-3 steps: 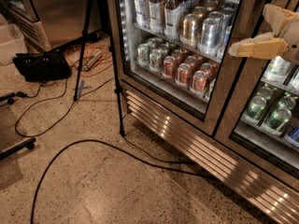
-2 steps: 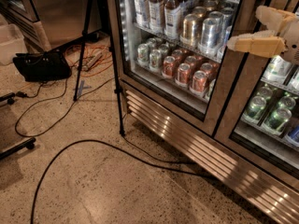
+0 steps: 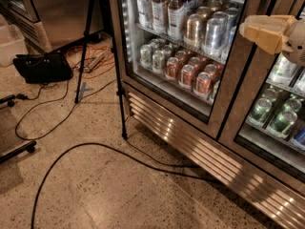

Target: Open right fridge door

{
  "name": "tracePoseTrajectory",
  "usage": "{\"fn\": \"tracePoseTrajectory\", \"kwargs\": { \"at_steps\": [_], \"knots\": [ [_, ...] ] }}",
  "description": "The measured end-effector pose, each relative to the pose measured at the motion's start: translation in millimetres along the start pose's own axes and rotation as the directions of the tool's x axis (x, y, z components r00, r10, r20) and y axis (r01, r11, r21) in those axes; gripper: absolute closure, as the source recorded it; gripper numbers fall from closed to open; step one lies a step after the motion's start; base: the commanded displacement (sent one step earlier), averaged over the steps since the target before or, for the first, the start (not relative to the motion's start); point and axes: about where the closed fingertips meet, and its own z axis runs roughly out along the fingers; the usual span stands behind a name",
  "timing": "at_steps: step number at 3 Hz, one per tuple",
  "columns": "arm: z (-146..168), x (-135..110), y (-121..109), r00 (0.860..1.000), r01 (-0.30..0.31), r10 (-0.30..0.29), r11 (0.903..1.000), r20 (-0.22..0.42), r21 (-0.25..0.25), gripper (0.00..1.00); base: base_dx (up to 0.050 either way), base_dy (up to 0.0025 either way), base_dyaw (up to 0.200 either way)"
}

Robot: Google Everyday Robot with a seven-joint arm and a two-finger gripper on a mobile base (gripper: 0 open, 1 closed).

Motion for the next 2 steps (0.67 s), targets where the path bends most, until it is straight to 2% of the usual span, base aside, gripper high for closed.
{"fn": "tracePoseTrajectory", "kwargs": {
  "at_steps": [1, 2],
  "knots": [
    [0.0, 0.0, 0.0, 1.0, 0.0, 0.0, 1.0, 0.0, 0.0, 0.89, 0.0, 0.0, 0.0],
    [5.0, 3.3, 0.6, 0.999, 0.02, -0.019, 0.9998, -0.041, 0.005, 1.0, 0.0, 0.0, 0.0]
  ]
}}
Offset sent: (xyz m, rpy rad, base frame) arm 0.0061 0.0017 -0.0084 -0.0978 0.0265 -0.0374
